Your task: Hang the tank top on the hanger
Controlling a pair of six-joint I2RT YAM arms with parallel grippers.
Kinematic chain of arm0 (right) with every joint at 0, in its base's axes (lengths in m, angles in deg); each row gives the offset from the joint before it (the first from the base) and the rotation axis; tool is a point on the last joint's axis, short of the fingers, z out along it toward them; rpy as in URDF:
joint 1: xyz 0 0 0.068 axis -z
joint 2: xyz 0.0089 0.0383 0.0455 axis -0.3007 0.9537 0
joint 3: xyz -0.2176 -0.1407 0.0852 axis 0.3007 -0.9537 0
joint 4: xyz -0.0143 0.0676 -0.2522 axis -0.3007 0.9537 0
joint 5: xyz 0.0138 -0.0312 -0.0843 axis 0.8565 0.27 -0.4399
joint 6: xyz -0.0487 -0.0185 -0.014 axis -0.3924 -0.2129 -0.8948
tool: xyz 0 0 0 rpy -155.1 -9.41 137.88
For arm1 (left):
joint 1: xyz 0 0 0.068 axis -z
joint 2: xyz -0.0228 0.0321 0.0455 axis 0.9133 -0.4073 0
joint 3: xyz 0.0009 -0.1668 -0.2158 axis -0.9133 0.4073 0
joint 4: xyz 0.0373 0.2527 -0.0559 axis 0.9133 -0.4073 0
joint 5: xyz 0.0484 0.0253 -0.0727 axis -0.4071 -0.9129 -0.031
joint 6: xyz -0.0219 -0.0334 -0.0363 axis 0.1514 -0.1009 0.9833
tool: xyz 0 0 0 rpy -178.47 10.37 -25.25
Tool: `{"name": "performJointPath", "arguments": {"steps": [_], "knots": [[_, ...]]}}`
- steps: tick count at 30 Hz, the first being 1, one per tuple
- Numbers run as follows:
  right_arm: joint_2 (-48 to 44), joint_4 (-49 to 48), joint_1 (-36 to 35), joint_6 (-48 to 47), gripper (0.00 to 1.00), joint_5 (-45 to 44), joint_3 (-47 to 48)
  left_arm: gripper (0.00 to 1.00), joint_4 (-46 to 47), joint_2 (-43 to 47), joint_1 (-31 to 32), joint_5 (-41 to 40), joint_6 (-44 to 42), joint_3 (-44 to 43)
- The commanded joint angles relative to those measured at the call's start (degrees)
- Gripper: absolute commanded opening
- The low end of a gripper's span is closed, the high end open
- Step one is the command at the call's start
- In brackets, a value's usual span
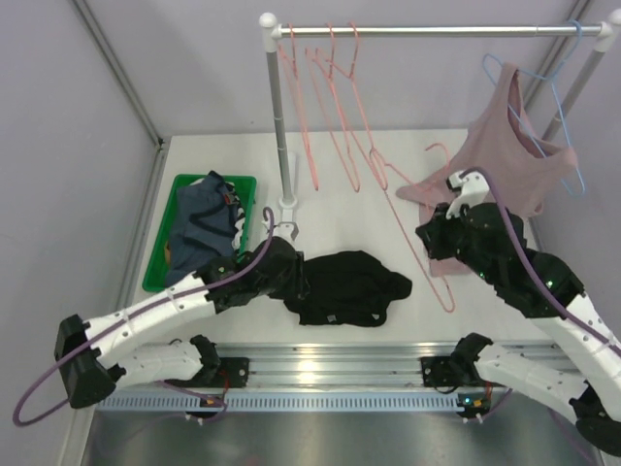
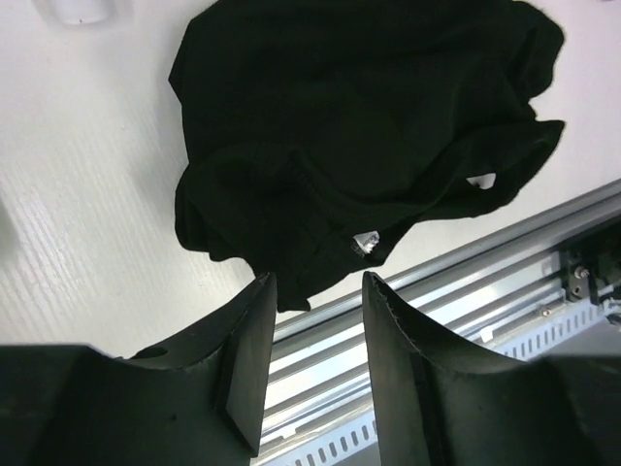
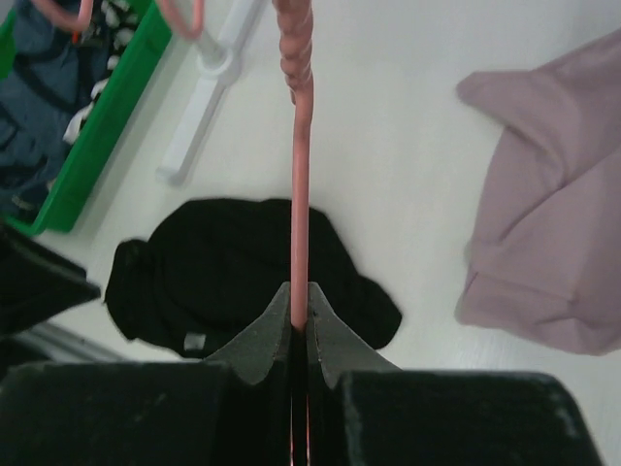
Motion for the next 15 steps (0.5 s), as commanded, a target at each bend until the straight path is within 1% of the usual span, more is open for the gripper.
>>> {"name": "performJointPath", "arguments": {"steps": [1, 2, 3, 4, 5, 7, 10, 15], "knots": [[-2.15, 0.50, -8.94, 7.17, 0.00, -0.61, -4.80, 0.45, 1.21, -3.83, 5.13, -9.23, 5.48, -3.32], [-2.77, 0.41, -11.16, 8.40, 0.00, -2.19, -5.85, 0.45, 1.04, -5.93, 6.37, -12.46, 6.45, -3.68], [-2.95, 0.76, -13.36, 10.76, 0.00, -3.42, -7.52, 0.45, 0.69, -6.91, 7.43, -13.97, 8.11, -4.12], [-3.21, 1.03, -17.30, 11.92, 0.00, -4.83, -8.40, 0.45, 0.42, -7.79, 9.52, -15.20, 8.83, -4.56], [-3.39, 1.29, -18.73, 13.58, 0.00, -7.10, -9.02, 0.44, -0.01, -9.45, 10.33, -17.65, 9.62, -5.34], [-3.56, 1.64, -21.10, 14.65, 0.00, -8.18, -10.69, 0.44, -1.15, -11.04, 12.52, -19.95, 11.99, -6.49], [-3.74, 0.60, -22.60, 15.79, 0.00, -8.27, -12.36, 0.44, -1.42, -13.94, 14.63, -22.33, 13.66, -7.55], [-5.41, -0.38, -23.92, 17.20, 0.00, -8.01, -15.00, 0.44, -3.01, -18.25, 15.26, -24.96, 17.17, -7.73]]}}
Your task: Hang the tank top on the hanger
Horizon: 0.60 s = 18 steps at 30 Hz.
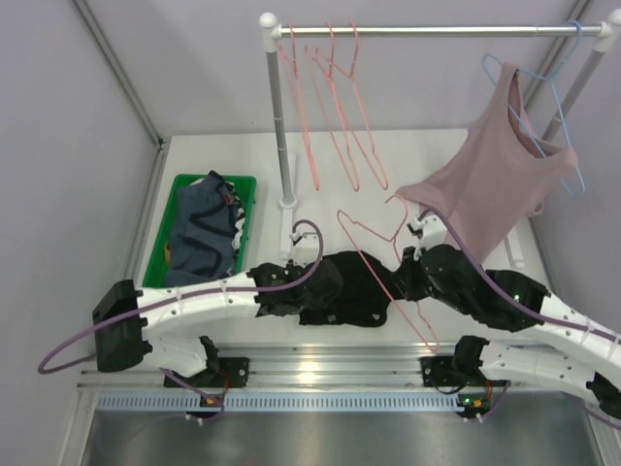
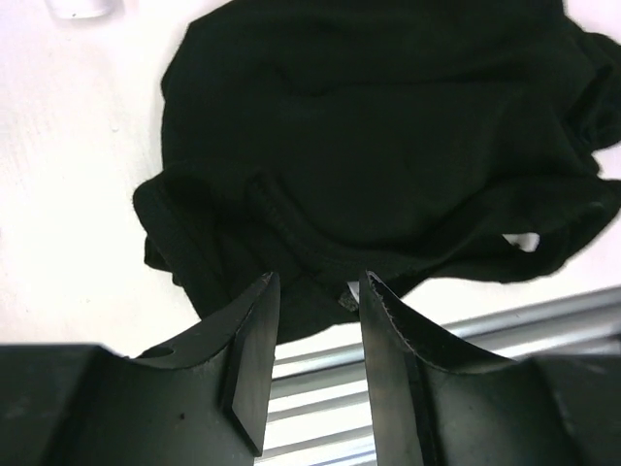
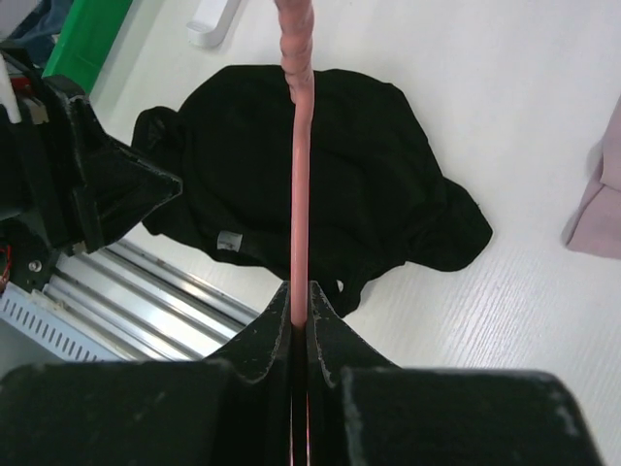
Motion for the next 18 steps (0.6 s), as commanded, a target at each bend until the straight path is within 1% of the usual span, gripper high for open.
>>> {"name": "performJointPath", "arguments": {"steps": [1, 8, 13, 18], "knots": [[-2.06, -2.43, -1.52, 2.62, 0.00, -1.75, -0.93, 0.44, -2.02, -1.64, 0.22, -5.06, 4.18, -1.17], [-4.61, -0.94, -1.88, 3.41, 0.00, -2.02, -2.25, 0.42, -0.97, -4.54, 0.31, -5.06, 4.71, 0.24], [-5.76, 0.29, -1.96, 3.59, 0.00, -1.58, -2.16, 0.35, -0.44, -6.04, 0.31, -4.44, 5.23, 1.73], [-6.81, 1.70, -2.05, 3.15, 0.00, -0.26, -1.37, 0.27, -0.62, -4.37, 0.22, -4.71, 5.93, 3.84]]}}
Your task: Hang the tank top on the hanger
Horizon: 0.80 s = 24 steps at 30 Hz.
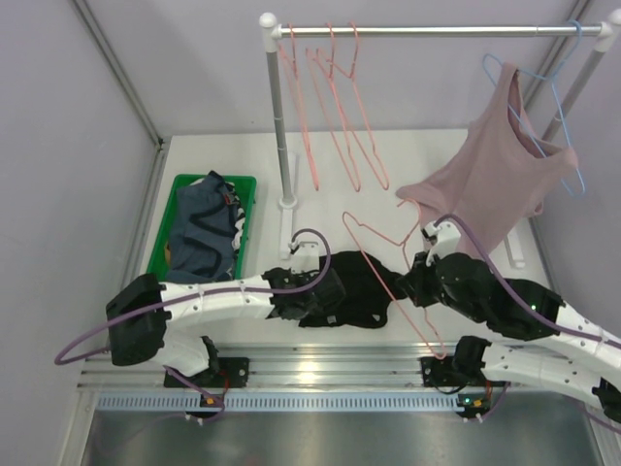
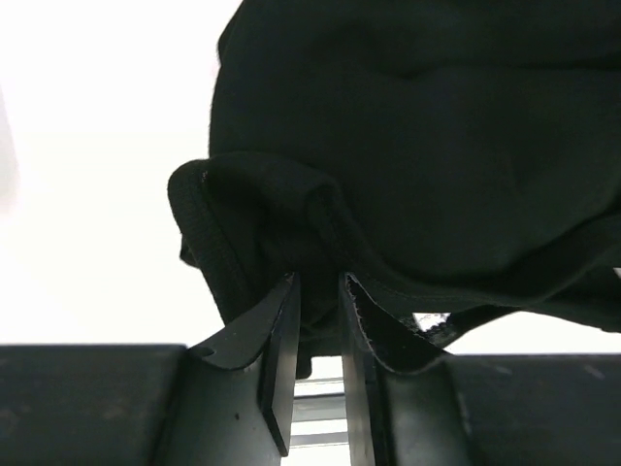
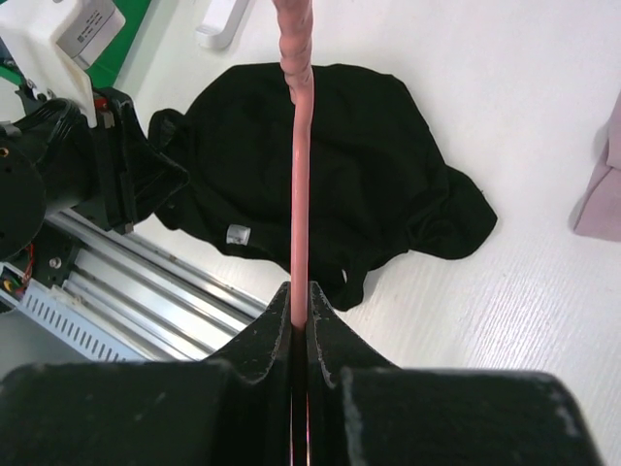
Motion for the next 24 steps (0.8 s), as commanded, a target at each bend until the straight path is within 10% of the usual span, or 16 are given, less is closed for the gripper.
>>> {"name": "performJointPath", "arguments": {"steps": [1, 7, 24], "knots": [[-1.00, 0.82, -1.02, -0.06, 0.00, 1.48, 1.49, 0.24, 0.52, 1.97, 0.18, -1.71, 1.28, 1.44], [-0.30, 2.06, -1.46, -2.35, 0.00, 7.01, 2.99, 0.00, 0.34, 4.16, 0.18, -2.33, 1.02, 2.41], [-0.65, 3.02, -1.64, -8.94, 0.00, 24.78, 2.03, 0.00, 6.14, 17.44, 0.09, -0.48, -2.85, 9.70]]}}
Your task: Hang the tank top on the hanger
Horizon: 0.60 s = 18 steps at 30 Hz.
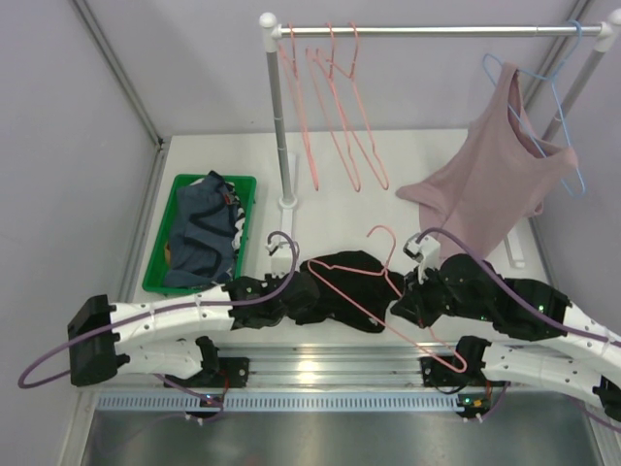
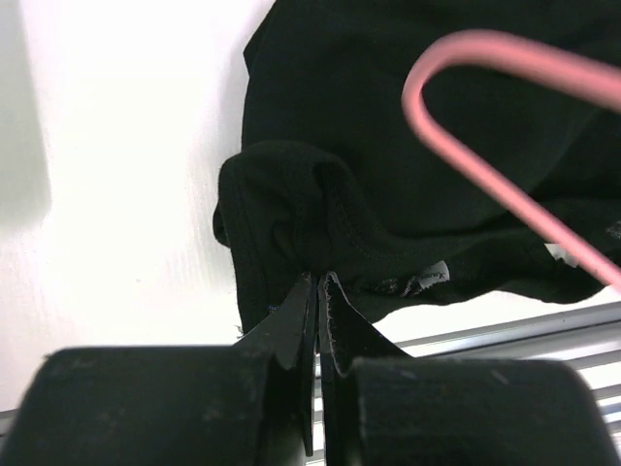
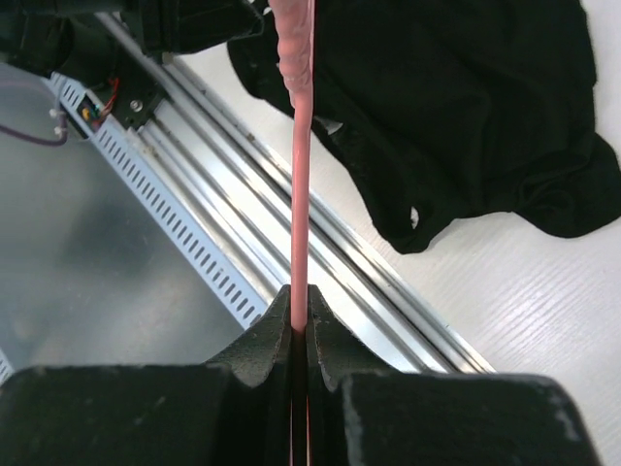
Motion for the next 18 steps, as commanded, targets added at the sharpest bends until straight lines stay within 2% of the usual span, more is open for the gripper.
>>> {"name": "performJointPath", "arguments": {"steps": [1, 10, 18], "knots": [[-0.69, -1.28, -0.90, -1.29, 0.00, 5.70, -0.23, 0.00, 3.65, 3.14, 0.00, -0.64, -1.45, 1.92], [-0.34, -1.81, -0.90, -1.38, 0.00, 8.60, -3.48, 0.00, 4.18, 4.73, 0.00, -0.02, -1.36, 3.77], [0.71, -3.30, -0.90, -1.91, 0.00, 10.28, -5.50, 0.04, 4.71, 5.26, 0.00, 0.51, -1.98, 4.04]]}}
